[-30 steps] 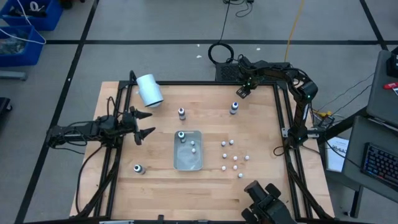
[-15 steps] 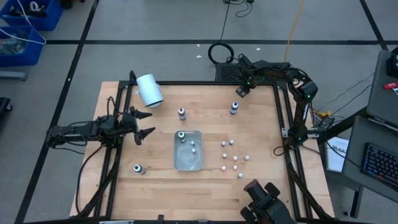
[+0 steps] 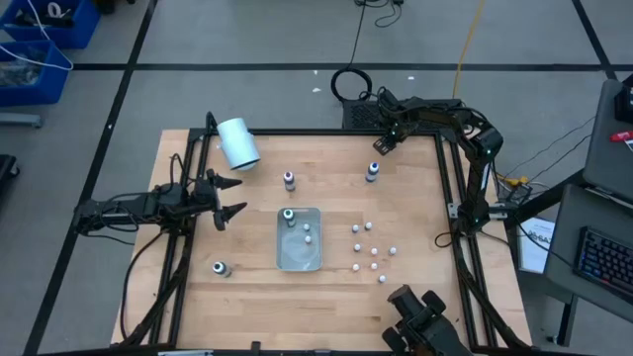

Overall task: Pick & Place food coloring
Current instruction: Put the red food coloring bottle into the bin

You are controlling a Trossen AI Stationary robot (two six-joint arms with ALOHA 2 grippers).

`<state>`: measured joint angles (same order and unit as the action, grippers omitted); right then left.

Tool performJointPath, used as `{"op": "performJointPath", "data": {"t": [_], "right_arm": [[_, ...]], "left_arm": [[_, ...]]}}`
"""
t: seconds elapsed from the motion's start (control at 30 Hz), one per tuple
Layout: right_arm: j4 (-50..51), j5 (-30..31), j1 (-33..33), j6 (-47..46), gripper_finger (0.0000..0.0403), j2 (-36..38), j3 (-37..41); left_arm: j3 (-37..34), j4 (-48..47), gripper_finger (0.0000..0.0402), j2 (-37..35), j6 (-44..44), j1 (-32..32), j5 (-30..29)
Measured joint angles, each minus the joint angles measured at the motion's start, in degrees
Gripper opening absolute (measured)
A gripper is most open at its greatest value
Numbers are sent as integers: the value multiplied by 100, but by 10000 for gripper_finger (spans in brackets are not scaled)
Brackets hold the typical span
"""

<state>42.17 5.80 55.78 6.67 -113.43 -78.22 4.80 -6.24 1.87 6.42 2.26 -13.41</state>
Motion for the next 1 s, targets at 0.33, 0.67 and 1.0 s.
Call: {"op": "performJointPath", "data": {"t": [0.33,0.67,1.0], "right_arm": [[-22,4,12,51,43,-9,0],[97,2,-84,48,39,256,28],[50,-189,-814,61,39,2283,20]], "left_arm": [[0,0,365,0,2,0,-2],[0,111,365,-1,-6,0,-15],[0,722,365,-2,0,0,-77]]}}
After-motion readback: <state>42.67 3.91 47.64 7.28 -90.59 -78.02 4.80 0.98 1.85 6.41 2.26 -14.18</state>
